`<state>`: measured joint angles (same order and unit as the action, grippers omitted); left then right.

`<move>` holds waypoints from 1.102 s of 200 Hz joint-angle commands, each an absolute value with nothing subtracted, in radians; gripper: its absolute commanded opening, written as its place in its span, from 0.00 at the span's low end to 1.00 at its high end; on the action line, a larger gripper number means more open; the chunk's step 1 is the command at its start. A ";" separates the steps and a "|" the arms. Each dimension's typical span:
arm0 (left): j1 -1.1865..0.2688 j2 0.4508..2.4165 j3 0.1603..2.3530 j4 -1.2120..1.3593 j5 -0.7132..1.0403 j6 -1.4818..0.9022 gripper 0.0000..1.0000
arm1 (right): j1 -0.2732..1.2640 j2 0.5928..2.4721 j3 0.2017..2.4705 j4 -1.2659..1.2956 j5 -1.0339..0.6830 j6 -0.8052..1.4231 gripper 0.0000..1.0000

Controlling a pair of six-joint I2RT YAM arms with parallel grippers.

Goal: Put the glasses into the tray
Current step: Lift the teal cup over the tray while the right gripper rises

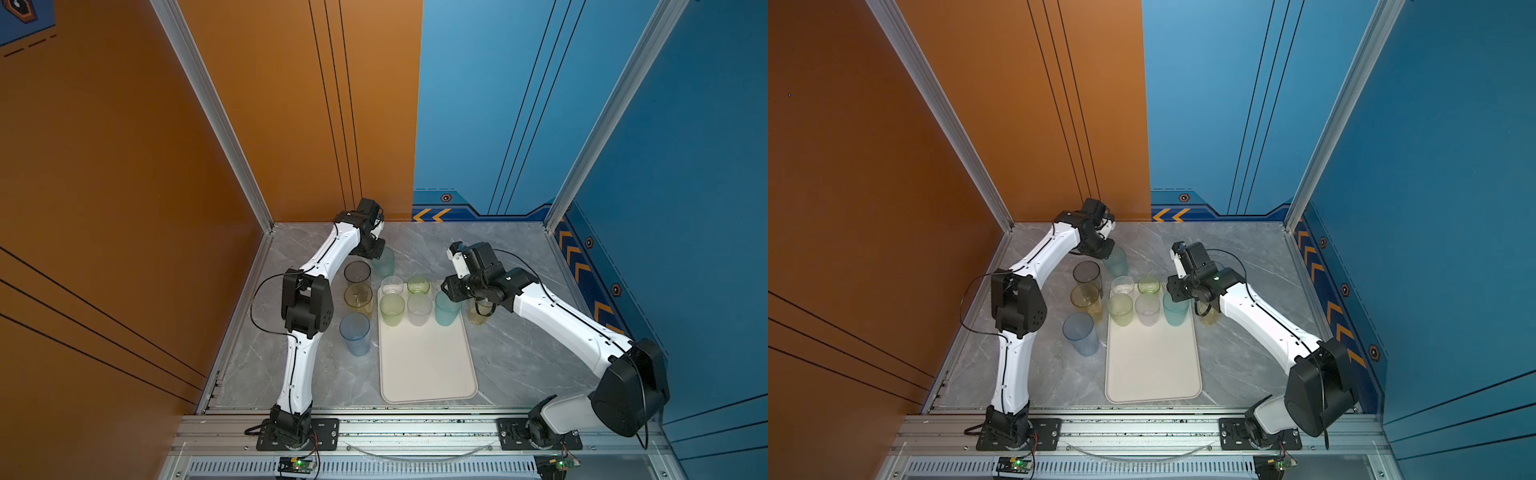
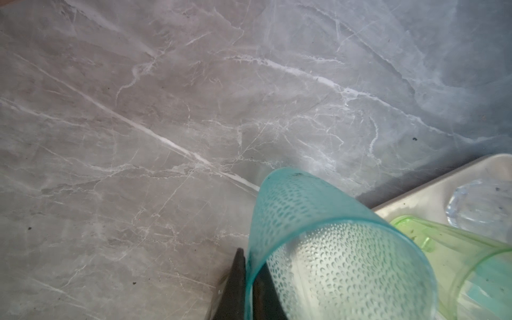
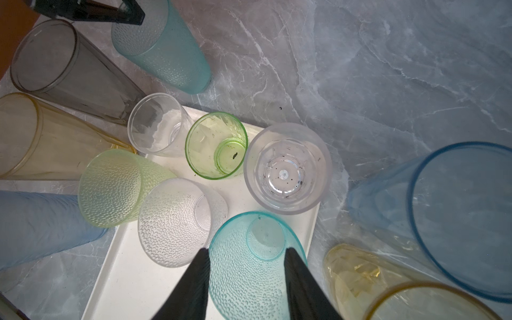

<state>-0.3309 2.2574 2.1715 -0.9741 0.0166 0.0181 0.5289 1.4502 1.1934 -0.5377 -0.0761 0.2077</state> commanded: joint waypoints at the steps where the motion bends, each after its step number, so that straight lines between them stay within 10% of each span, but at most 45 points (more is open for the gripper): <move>1: -0.352 2.195 2.215 -0.993 -0.012 0.042 0.00 | 0.521 1.423 1.172 -0.529 -0.078 0.222 0.44; 220: -0.750 1.519 1.801 -1.040 -0.092 0.155 0.03 | 0.483 0.955 1.012 -0.353 0.217 0.337 0.47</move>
